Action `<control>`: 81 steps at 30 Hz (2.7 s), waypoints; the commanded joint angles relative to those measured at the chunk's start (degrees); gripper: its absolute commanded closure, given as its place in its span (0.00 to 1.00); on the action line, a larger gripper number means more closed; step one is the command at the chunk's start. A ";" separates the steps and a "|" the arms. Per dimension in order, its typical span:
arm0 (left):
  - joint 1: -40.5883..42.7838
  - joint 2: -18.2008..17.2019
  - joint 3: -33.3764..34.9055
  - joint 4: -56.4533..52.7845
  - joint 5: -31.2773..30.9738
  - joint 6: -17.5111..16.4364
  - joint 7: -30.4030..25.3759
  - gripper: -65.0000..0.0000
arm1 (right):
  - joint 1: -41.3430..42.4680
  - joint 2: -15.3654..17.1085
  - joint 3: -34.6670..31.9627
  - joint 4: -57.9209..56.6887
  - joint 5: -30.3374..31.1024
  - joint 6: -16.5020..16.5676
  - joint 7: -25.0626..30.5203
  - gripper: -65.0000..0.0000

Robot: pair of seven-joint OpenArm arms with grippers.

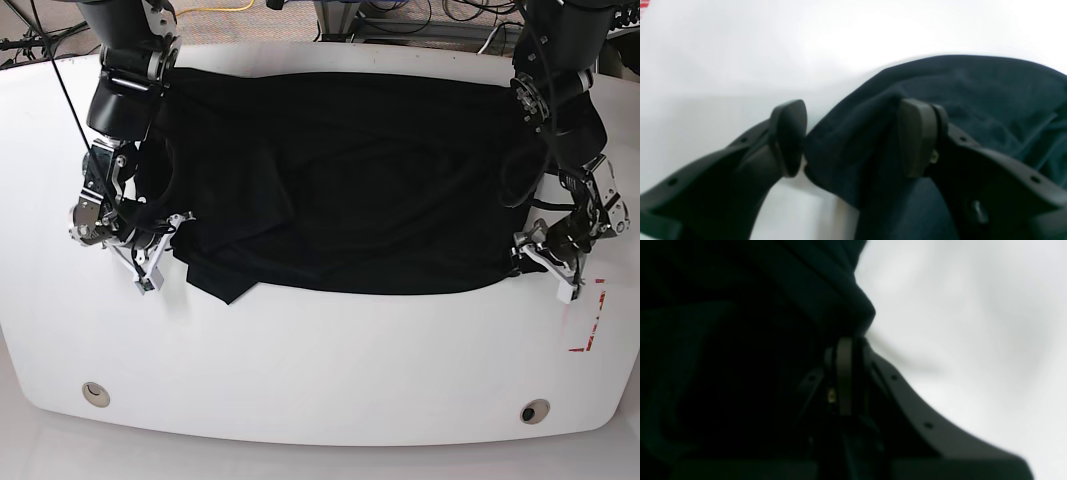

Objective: Fold the T-shirt properly
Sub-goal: 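Grasp the shirt side edges with both grippers near the hem, then lift the black T-shirt with both grippers and swing it across the table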

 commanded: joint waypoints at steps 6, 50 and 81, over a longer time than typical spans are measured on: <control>-0.99 -0.62 -0.08 0.36 0.69 0.08 1.46 0.44 | 0.66 0.99 0.16 0.95 0.67 0.10 1.00 0.98; 2.26 -7.39 17.77 27.88 2.53 3.68 0.49 0.99 | 3.83 6.70 -0.28 9.30 0.76 0.10 0.65 1.00; -0.03 -7.13 15.48 45.55 2.97 0.96 3.75 0.99 | 5.85 5.03 -0.19 28.38 0.49 0.10 -8.23 1.00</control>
